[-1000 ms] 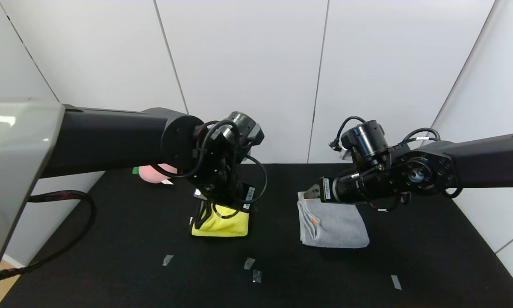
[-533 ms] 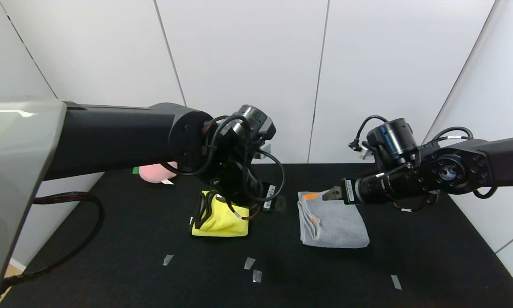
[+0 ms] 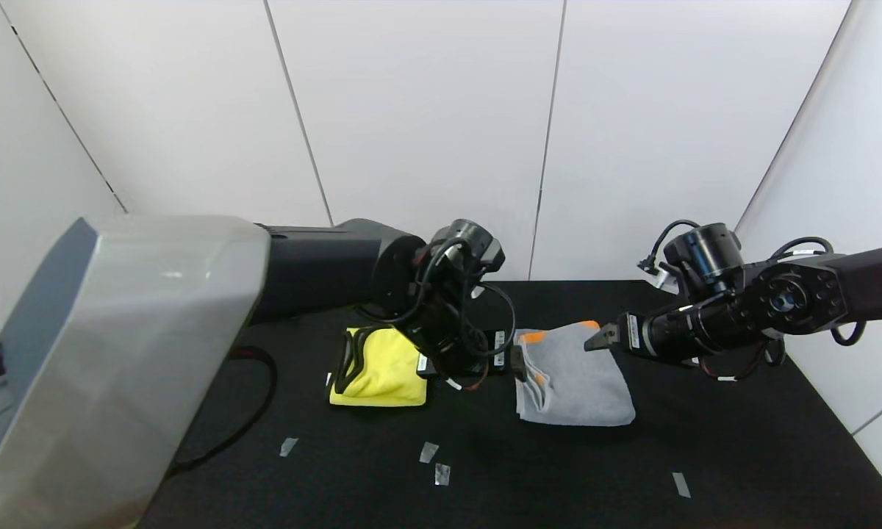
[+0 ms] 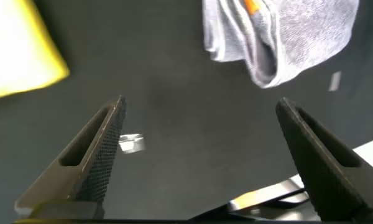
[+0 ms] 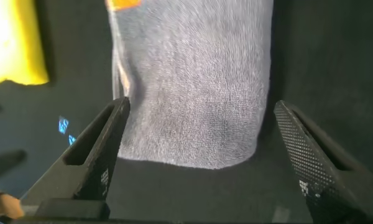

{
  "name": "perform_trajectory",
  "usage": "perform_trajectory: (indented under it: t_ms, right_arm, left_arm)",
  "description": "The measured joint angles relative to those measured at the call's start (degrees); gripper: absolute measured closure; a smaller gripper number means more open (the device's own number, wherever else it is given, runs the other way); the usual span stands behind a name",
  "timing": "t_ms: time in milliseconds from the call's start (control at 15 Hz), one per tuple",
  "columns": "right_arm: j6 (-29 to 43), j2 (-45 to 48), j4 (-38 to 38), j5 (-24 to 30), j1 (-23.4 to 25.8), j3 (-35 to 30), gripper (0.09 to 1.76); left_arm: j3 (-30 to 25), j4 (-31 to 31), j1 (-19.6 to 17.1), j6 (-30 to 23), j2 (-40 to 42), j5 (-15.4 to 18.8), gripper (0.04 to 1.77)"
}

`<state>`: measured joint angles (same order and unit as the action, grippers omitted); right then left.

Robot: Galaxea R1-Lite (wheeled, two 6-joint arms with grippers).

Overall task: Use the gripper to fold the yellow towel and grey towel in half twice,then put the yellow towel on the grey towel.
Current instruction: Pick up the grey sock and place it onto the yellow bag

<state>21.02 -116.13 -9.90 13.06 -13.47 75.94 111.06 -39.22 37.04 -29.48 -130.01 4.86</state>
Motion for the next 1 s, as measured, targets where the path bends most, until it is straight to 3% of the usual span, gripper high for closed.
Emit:
perform_trajectory:
  t_ms: [400,1000]
  right_arm:
    - [4.24,-3.33,0.4,0.02,0.28,-0.17,0.15]
    - [9.12,-5.67,2.07,2.24,0.66,0.22,0.15]
  left_arm:
    - [2.56,7.09,0.26,-6.84,-5.62,9.67,0.09]
    - [2.61,13.63,-0.13,-16.7,-10.64,9.83,0.09]
